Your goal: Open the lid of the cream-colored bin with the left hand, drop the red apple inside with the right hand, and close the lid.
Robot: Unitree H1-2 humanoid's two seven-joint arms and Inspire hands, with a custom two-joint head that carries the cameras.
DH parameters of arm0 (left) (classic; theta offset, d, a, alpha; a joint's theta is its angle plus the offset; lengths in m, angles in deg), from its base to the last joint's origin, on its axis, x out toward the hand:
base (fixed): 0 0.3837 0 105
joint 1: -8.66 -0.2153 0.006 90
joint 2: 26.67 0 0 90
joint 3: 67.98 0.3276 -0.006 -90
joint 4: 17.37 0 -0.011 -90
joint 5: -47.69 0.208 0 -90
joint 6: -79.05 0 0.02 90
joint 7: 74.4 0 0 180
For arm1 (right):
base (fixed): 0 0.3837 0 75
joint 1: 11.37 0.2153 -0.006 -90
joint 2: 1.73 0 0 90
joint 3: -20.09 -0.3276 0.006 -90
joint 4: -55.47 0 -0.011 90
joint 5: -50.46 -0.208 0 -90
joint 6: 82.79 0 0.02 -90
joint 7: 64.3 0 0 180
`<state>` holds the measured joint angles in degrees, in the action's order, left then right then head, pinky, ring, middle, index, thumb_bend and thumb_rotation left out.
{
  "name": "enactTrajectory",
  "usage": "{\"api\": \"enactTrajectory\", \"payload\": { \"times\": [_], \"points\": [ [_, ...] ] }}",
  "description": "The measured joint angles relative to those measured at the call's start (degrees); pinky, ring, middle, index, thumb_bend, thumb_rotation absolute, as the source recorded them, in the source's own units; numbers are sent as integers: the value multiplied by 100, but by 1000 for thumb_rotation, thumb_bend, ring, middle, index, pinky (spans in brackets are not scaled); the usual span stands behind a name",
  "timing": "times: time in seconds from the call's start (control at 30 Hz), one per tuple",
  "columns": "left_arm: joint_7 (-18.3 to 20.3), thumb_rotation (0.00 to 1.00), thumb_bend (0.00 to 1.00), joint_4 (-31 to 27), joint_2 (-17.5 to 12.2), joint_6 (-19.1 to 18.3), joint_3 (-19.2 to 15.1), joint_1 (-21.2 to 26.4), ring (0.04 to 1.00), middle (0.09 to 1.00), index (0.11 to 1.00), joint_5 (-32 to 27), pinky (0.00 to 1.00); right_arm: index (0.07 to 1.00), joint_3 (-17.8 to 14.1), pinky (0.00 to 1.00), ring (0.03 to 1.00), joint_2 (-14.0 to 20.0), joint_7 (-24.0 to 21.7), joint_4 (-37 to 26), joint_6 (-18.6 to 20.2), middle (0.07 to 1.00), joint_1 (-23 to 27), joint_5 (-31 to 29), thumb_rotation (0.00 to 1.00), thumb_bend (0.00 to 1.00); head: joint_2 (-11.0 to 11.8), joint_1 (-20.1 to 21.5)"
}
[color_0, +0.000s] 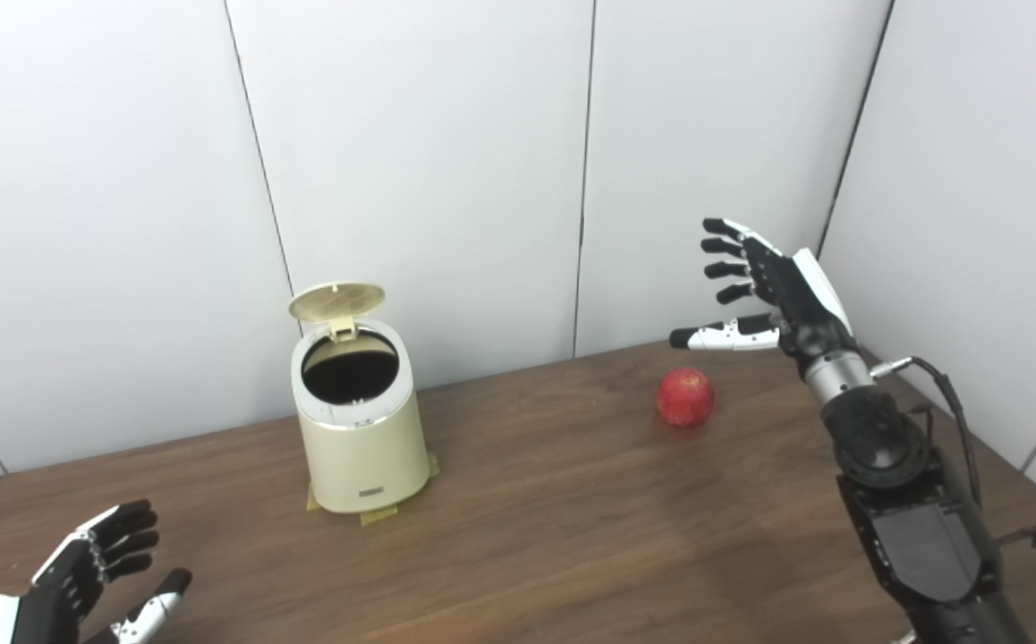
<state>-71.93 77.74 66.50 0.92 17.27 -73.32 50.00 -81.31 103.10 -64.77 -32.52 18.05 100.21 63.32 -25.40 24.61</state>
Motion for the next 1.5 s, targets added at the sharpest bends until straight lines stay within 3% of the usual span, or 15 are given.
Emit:
{"api": "enactTrajectory", "payload": {
  "times": [0.07, 0.23, 0.43, 0.6, 0.9, 1.07, 1.2, 1.33, 1.5],
  "points": [
    [22, 0, 537, -115, 0, -91, 1, -20, 726, 753, 784, 5, 763, 916, 31, 766, 885, 139, -162, 185, 15, 921, 26, -52, 230, 889, 0, 0],
    [63, 0, 532, -258, 3, -266, 8, -33, 704, 748, 784, 8, 682, 937, 241, 832, 923, 338, -592, 602, 195, 950, 161, -147, 186, 863, -26, 0],
    [70, 0, 505, -515, 2, -609, 19, -36, 723, 761, 794, 53, 762, 895, 464, 673, 868, 415, -885, 1237, 102, 922, 198, -296, 163, 877, -18, -9],
    [74, 0, 498, -661, -7, -784, 47, -41, 730, 761, 792, 109, 785, 902, 629, 868, 907, 381, -951, 1763, -83, 918, 201, -365, 188, 869, -35, -44],
    [94, 0, 493, -771, -6, -897, 89, -40, 720, 763, 796, 220, 776, 900, 985, 922, 962, 295, -797, 2326, -208, 952, 349, -71, 279, 933, -61, -70],
    [149, 0, 483, -771, -7, -897, 87, -41, 730, 776, 803, 200, 797, 894, 1045, 836, 928, 227, -631, 2646, -401, 939, 422, 16, 283, 941, -62, -62],
    [201, 0, 473, -770, -7, -894, 85, -41, 719, 788, 807, 185, 728, 896, 1034, 844, 933, 198, -561, 2729, -478, 940, 462, -5, 242, 907, -88, -70],
    [253, 0, 474, -769, -7, -889, 76, -41, 724, 791, 808, 144, 735, 890, 1019, 830, 926, 107, -414, 2765, -466, 939, 466, 10, 238, 887, -97, -79],
    [274, 0, 475, -768, -11, -882, 75, -41, 730, 783, 804, 146, 757, 881, 1021, 708, 813, 88, -247, 2836, -476, 907, 501, 27, 182, 860, -123, -79]
  ]
}}
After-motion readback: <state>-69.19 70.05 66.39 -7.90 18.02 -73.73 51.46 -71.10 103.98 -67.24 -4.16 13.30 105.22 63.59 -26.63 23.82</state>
